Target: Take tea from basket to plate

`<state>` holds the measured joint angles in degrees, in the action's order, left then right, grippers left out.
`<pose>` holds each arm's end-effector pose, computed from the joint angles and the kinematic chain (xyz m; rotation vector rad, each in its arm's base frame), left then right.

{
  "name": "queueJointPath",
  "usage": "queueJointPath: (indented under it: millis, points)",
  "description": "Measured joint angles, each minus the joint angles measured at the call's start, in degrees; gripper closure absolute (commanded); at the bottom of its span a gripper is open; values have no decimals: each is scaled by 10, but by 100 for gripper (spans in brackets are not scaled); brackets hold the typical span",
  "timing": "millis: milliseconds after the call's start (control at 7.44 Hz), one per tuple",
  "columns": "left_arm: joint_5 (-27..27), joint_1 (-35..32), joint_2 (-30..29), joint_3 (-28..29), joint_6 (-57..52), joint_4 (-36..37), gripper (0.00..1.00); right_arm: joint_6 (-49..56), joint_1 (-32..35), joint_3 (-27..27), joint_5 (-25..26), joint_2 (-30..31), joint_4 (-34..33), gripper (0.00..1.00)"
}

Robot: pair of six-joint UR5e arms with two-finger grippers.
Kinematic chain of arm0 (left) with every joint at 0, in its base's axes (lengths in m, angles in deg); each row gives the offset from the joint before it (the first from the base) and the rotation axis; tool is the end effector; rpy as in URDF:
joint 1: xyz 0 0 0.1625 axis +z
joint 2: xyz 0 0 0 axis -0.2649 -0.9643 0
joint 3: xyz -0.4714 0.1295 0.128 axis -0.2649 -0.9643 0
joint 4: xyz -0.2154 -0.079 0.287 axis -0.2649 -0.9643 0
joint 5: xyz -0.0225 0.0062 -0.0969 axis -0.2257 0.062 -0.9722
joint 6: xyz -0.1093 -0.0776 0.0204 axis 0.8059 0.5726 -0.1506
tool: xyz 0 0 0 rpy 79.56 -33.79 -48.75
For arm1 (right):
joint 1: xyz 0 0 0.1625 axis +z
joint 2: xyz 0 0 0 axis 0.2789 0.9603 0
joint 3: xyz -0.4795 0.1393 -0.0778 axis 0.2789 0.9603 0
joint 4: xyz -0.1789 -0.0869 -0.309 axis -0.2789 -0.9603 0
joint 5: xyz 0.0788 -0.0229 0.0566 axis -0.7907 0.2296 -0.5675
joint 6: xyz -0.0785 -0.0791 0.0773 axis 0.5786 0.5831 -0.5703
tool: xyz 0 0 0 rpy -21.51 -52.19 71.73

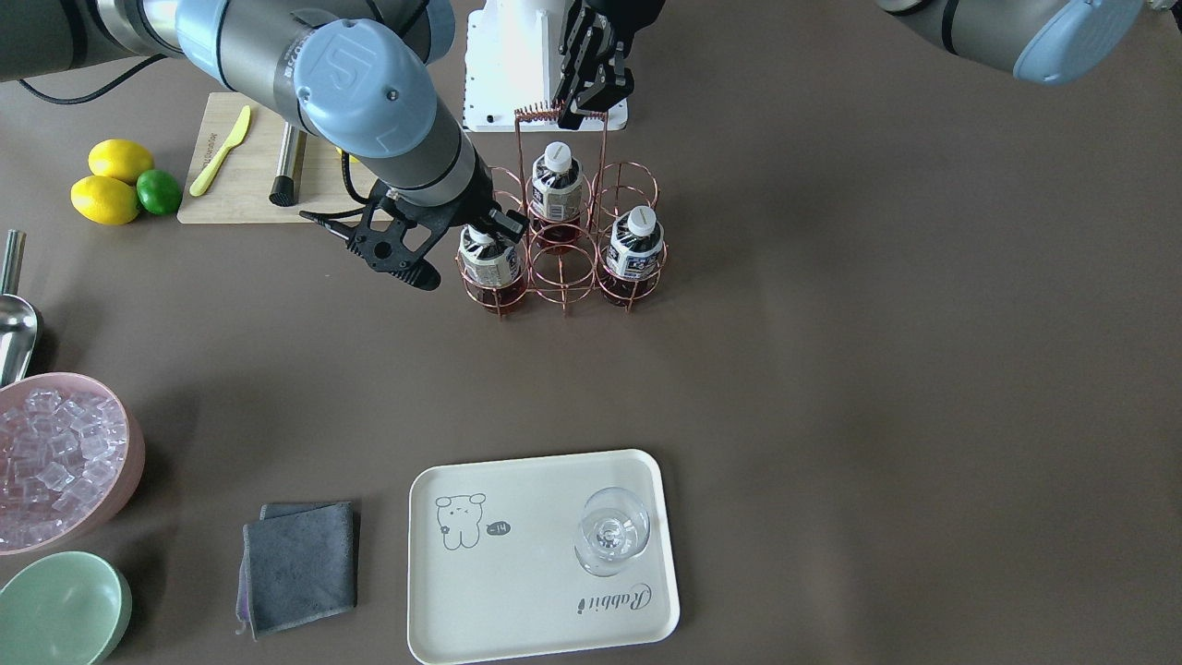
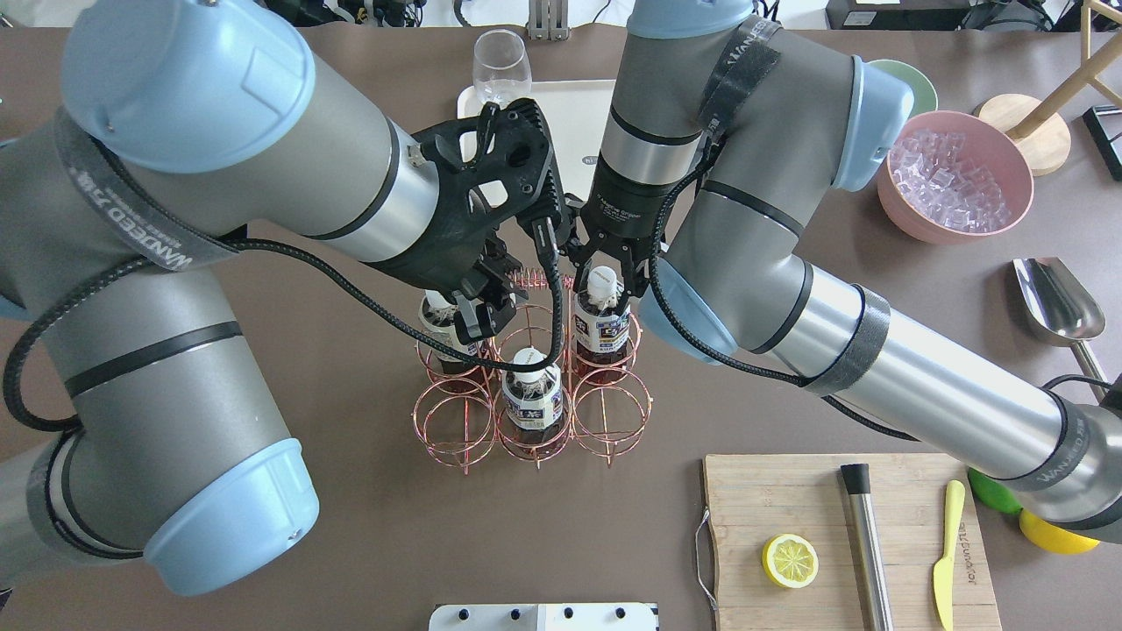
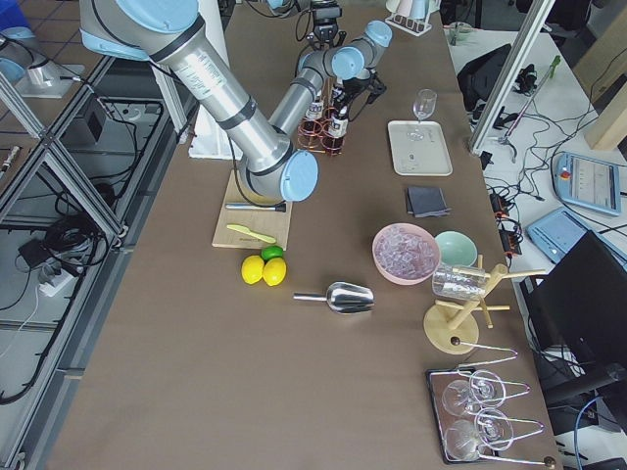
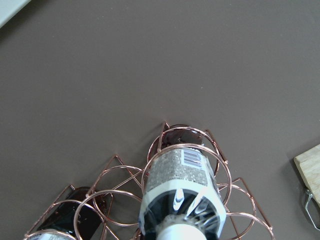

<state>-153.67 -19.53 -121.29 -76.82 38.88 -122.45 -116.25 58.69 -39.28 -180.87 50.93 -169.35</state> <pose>0.4527 -0.4119 0.1475 0.9042 0.8472 1.1634 -0.5050 -0.5089 0.2502 -0.5343 -0.8152 0.4171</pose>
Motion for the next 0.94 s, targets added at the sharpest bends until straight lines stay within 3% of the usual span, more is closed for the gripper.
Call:
queueJointPath:
  millis: [403, 940]
  points:
    - [0, 0, 1, 0, 0, 0, 100, 0, 33, -28, -17, -2, -26, 100]
    - [0, 0, 1, 4, 0, -1, 100, 2, 126, -56, -97, -36, -70, 100]
